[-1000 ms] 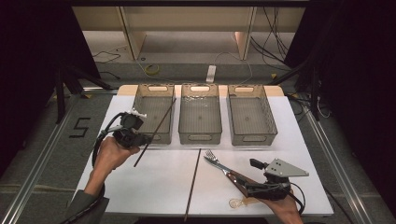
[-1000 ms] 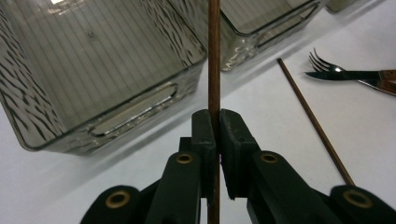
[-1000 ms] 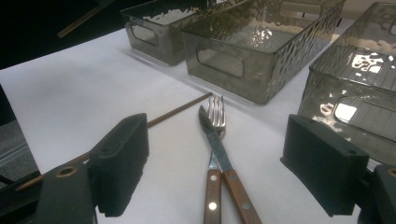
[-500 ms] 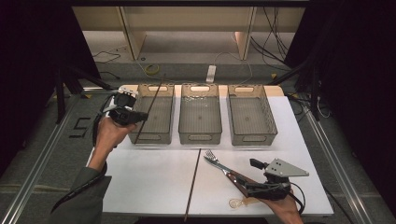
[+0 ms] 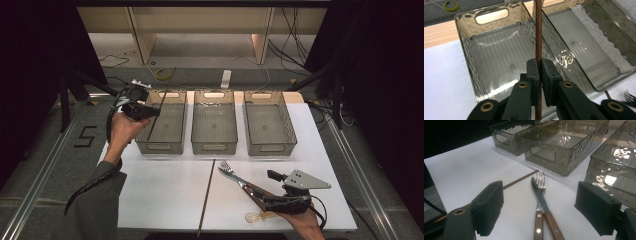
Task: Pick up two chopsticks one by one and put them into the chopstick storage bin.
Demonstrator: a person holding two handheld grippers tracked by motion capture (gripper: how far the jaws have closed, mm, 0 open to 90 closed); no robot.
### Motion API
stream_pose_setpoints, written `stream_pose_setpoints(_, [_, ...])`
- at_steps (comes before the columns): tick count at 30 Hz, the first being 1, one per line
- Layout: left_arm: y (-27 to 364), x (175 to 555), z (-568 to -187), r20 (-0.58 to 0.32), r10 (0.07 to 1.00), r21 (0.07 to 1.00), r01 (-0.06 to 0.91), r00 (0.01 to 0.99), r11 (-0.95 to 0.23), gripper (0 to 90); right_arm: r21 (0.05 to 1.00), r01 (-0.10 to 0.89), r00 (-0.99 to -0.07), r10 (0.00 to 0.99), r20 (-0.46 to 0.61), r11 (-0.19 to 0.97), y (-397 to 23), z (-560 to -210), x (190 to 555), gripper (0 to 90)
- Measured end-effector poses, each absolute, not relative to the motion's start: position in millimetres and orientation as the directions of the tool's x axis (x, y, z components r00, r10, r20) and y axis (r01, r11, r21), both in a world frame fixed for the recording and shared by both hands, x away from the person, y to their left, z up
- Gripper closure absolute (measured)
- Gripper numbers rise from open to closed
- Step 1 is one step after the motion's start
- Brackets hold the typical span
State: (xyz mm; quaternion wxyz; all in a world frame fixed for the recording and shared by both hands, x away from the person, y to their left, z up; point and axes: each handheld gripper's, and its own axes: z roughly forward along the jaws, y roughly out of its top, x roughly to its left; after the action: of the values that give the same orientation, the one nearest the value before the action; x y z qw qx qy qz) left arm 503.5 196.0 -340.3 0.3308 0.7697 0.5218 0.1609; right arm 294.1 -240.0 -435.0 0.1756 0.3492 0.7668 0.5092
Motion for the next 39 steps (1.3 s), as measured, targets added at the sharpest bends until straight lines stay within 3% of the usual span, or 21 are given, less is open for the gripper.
stream_pose_setpoints(12, [197,526,-357,-0.068,0.933,0.667,0.712,0.352,-0.22,84.0,0.903,0.362,-0.696,0.712,0.095,0.233,-241,-435,294,23.3])
stream_pose_setpoints(32, [199,531,-387,-0.071,0.948,0.653,0.733,0.31,-0.191,82.7,0.901,0.367,-0.698,0.709,0.104,0.23,-241,-435,295,23.3])
stream_pose_setpoints(36, [197,529,-384,-0.109,0.945,0.66,0.733,0.309,-0.164,66.8,0.901,0.37,-0.697,0.709,0.106,0.229,-241,-436,295,23.3])
stream_pose_setpoints(38, [195,526,-380,-0.128,0.941,0.67,0.727,0.312,-0.15,63.8,0.9,0.37,-0.696,0.71,0.105,0.23,-241,-435,295,23.3])
stream_pose_setpoints(39, [194,523,-378,-0.149,0.936,0.675,0.724,0.318,-0.138,55.7,0.901,0.368,-0.694,0.712,0.103,0.228,-241,-435,294,23.3])
